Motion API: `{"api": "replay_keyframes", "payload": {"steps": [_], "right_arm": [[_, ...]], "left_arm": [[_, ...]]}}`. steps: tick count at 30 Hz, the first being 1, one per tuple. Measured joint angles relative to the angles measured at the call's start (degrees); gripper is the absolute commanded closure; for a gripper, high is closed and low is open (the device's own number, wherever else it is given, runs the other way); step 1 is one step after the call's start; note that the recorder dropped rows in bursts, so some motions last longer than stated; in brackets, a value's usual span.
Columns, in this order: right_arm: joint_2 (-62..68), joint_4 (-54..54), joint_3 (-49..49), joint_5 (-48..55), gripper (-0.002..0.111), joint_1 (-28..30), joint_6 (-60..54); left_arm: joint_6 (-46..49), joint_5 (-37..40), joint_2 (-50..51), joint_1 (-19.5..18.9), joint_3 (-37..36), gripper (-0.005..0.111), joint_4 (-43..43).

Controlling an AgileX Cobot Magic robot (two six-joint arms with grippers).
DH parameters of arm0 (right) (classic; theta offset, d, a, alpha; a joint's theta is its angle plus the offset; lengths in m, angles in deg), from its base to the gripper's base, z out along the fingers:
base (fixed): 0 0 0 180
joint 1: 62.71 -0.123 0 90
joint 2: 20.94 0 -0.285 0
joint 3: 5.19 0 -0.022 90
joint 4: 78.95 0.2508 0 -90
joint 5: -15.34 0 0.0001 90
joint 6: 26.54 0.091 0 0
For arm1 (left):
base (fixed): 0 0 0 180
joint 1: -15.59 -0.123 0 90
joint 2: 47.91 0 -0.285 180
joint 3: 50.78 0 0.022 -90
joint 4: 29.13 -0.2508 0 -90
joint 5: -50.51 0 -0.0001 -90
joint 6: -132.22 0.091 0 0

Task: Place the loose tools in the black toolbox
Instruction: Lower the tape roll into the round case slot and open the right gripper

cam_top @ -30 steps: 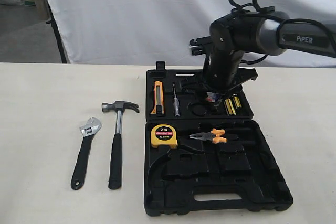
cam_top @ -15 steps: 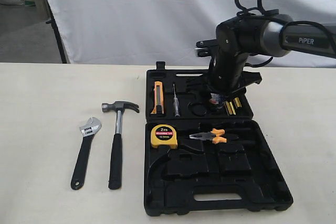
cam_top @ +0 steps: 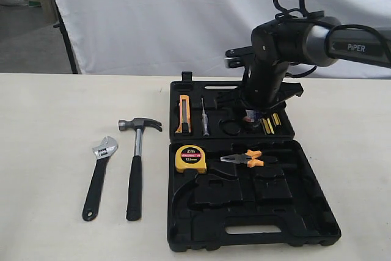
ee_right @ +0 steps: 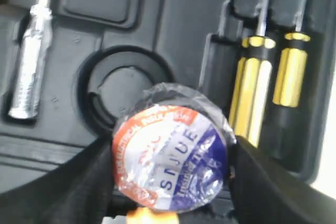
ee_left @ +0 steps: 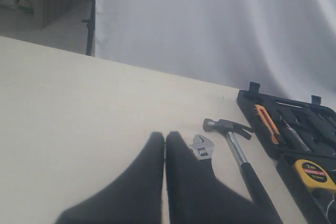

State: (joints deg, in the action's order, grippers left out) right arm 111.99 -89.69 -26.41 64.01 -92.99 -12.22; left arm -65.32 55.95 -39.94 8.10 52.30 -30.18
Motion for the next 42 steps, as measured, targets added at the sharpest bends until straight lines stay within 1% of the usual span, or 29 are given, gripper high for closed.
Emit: {"api": "replay_keyframes", "payload": {"steps": [6,10,15,30,36,42], "right_arm": [[0.2,7.6,0.0,-2.7,0.109,0.0,-8.3],[2.0,9.1,0.0,-5.6,0.109,0.0,-10.2],[4.7,9.1,0.0,-7.2,0.109,0.0,-10.8],[6.0,8.8,-0.1,-12.5,0.109,0.0,-11.1],[6.0,8.4,-0.1,-12.5,0.109,0.0,-11.1],[6.3,4.4,-0.3,-11.0,0.109,0.0,-9.1]], "left_arm": [[0.0,0.0,0.0,0.0,0.0,0.106,0.0],[0.0,0.0,0.0,0.0,0.0,0.106,0.0],[0.0,0.0,0.0,0.0,0.0,0.106,0.0],[0.0,0.0,0.0,0.0,0.0,0.106,0.0],[0.0,0.0,0.0,0.0,0.0,0.106,0.0],[0.0,0.0,0.0,0.0,0.0,0.106,0.0]]}}
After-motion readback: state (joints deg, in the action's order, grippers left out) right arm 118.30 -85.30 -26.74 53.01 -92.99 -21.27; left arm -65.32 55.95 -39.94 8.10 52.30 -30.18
